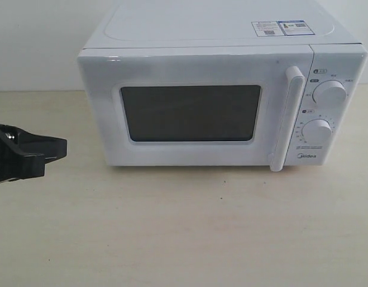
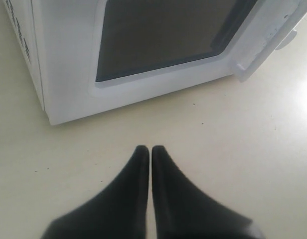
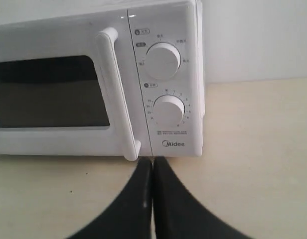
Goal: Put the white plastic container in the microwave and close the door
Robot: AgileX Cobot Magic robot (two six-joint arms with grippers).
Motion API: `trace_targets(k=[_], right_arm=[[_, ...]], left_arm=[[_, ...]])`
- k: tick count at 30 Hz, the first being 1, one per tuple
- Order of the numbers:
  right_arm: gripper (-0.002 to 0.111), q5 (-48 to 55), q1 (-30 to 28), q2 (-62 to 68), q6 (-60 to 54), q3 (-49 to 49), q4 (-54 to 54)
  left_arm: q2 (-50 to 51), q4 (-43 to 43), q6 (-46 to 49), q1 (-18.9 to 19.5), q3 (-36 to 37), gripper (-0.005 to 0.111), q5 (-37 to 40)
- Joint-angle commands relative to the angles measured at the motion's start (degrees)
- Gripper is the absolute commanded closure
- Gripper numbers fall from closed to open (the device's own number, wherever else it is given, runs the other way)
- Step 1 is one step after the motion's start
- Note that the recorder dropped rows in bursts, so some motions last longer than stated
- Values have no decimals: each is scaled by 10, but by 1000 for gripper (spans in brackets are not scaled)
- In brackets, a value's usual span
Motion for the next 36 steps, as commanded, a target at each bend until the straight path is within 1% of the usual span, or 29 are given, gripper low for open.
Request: trace_targets(k=[1, 5, 10, 15, 17, 20, 22, 36], right_arm=[[109, 21, -2, -2, -5, 4, -6], [109, 21, -2, -2, -39, 4, -6], [109, 26, -2, -2, -44, 4, -9], [109, 64, -2, -2, -47, 4, -9], [109, 64, -12, -2, -47, 4, -11], [109, 64, -51, -2, -46, 4, -10], [109, 64, -65, -2, -46, 4, -10], [109, 64, -66, -2, -38, 4, -9]], left_arm=[[-5, -4, -3, -2, 3, 102, -3], [-5, -4, -3, -2, 3, 102, -3], [-5, -4, -3, -2, 3, 102, -3], [-5, -4, -3, -2, 3, 102, -3], [-5, -4, -3, -2, 3, 102, -3], [-5, -4, -3, -2, 3, 102, -3], [-5, -4, -3, -2, 3, 102, -3], [-5, -4, -3, -2, 3, 102, -3]])
